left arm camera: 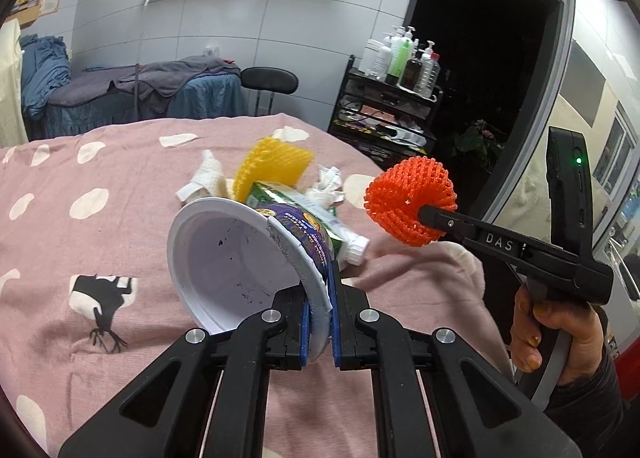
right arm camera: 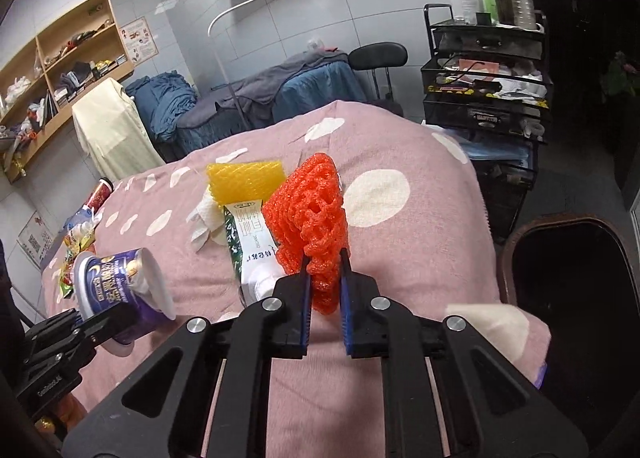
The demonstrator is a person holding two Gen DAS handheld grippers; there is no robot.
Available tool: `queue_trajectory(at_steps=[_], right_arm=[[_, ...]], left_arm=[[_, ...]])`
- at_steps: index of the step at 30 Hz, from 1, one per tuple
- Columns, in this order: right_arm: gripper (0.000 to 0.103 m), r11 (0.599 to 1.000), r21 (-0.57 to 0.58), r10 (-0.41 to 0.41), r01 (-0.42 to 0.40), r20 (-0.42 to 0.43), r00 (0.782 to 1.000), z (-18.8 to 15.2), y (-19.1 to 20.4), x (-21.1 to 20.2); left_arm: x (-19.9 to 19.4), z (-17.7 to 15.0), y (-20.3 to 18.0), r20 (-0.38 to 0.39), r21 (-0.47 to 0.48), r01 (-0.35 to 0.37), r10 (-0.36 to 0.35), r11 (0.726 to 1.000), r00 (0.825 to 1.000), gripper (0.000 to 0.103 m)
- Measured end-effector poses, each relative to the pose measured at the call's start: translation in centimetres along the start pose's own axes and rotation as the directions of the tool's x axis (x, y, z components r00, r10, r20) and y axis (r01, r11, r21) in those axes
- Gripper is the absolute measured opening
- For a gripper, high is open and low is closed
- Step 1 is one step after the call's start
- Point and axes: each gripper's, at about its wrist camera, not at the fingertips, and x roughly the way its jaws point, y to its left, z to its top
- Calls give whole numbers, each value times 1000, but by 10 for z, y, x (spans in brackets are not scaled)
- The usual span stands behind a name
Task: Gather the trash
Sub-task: 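Carry the orange net to the bin and open the right gripper while the left gripper holds the cup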
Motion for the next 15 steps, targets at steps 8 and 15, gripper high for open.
queue_trajectory(at_steps=[8, 15], right_arm=[[13, 996, 37, -83, 81, 39, 996, -20, -28, -40], [13, 978, 122, -176, 168, 56, 983, -36, -71, -73]], left_arm=[[9, -3, -34, -23, 60, 71, -69, 996, 997, 8], [18, -2, -67, -40, 117, 135, -131, 984, 991, 8]])
